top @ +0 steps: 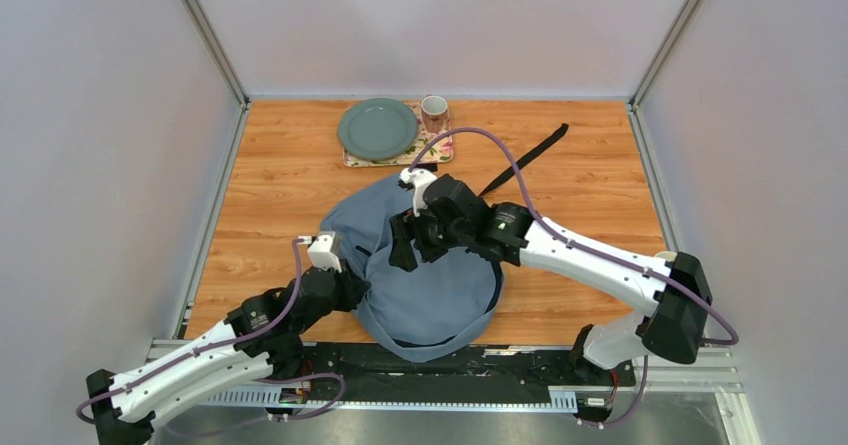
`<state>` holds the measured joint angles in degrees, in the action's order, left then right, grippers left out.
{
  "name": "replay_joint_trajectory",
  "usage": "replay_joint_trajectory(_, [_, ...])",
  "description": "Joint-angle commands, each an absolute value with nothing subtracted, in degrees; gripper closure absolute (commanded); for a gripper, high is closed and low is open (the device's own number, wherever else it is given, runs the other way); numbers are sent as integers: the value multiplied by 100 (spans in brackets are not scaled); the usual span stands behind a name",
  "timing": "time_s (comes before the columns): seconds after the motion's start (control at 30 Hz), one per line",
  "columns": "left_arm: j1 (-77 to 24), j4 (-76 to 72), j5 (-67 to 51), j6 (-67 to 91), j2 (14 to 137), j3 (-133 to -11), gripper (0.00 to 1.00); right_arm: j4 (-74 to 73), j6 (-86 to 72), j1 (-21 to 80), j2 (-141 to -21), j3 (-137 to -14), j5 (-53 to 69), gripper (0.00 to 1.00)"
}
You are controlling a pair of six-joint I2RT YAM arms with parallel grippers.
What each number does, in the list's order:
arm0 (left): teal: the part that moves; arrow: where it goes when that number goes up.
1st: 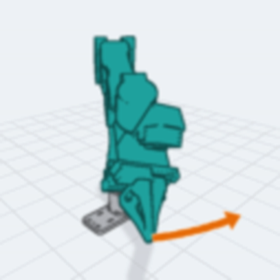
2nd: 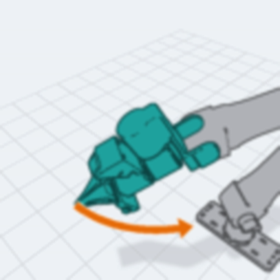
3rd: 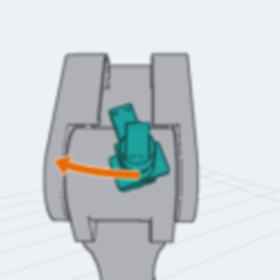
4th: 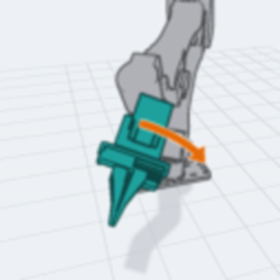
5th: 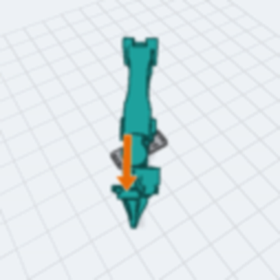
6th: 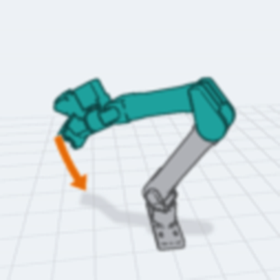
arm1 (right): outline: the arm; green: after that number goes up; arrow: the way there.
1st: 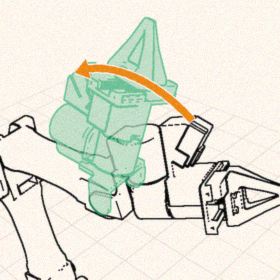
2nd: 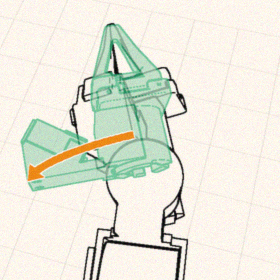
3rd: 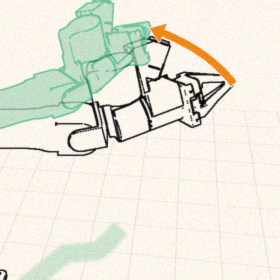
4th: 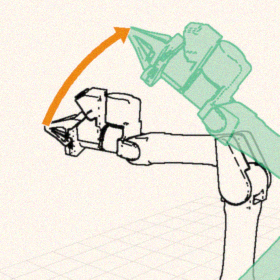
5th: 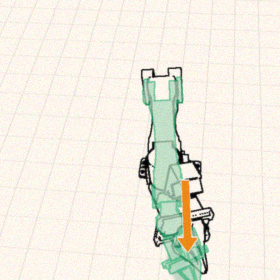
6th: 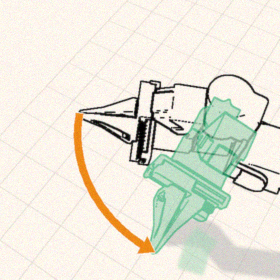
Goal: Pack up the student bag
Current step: Zip the student bag at the center of the board.
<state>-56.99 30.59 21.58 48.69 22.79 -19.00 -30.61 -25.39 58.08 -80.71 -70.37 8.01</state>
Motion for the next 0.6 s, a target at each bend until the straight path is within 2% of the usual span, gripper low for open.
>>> replay_joint_trajectory(0.0, [-5669,2584,2364,4957,2083,-1776,87,-3050,-2198,6108,-8533,-7532,194,30])
replay_joint_trajectory(0.07, [-5669,2575,2390,4983,1970,-1732,96,-3058,-2048,6178,-8735,-7707,79,32])
replay_joint_trajectory(0.1, [-5669,2575,2391,4983,1925,-1697,98,-3032,-1996,6231,-8797,-7778,53,32])
replay_joint_trajectory(0.33, [-5669,2619,2461,5018,1512,-1547,100,-2997,-1460,6337,-9412,-8393,236,38])
replay_joint_trajectory(0.57, [-5660,2698,2435,4984,1476,-1564,100,-3085,-1090,6407,-10159,-9043,466,39])
